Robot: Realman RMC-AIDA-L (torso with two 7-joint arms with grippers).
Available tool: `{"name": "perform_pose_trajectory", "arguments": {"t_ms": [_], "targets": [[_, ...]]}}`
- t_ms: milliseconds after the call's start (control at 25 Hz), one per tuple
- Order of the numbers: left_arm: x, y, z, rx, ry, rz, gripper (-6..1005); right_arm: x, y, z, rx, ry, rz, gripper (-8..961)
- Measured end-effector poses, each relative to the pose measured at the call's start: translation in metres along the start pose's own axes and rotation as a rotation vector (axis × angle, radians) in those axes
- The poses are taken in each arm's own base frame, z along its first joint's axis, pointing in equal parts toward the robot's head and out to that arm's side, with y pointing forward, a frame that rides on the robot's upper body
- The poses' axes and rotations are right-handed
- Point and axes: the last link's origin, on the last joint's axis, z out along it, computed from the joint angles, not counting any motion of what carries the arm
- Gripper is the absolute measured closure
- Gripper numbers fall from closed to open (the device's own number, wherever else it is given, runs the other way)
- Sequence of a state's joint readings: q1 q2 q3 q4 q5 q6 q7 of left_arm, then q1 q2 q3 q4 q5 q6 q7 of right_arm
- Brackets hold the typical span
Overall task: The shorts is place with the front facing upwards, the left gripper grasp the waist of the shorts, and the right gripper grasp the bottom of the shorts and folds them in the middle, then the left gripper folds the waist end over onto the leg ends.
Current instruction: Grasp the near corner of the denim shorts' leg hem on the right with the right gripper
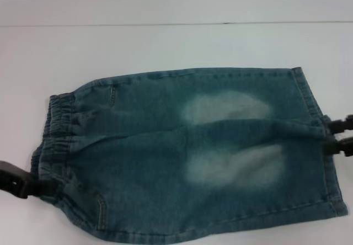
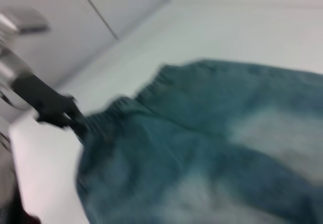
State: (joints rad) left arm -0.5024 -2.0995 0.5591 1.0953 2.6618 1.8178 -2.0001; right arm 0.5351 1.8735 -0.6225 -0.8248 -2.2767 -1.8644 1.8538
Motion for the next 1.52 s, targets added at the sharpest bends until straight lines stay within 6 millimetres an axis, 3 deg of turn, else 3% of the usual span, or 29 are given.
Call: {"name": "perform_pose_trajectory", "arguments": {"t_ms": [240, 480, 1040, 1520], "targets": [[0.004, -0.001, -0.002, 0.008, 0.008, -0.003, 954, 0.001, 0.000, -0.007, 0.045, 0.215, 0.003, 11], [0.007, -0.002, -0.004, 0.011, 0.011, 0.000, 951, 0.009, -0.005, 0.000, 0.080, 0.373, 0.028, 11], [0.015, 0.000, -0.001, 0.009, 0.008, 0.004, 942, 0.014, 0.000, 0.040, 0.071, 0.558, 0.036, 11], [0.017, 0.000, 0.000, 0.012, 0.011, 0.004, 935, 0.018, 0.001, 0.048, 0.047, 0.643, 0.050, 12]]}}
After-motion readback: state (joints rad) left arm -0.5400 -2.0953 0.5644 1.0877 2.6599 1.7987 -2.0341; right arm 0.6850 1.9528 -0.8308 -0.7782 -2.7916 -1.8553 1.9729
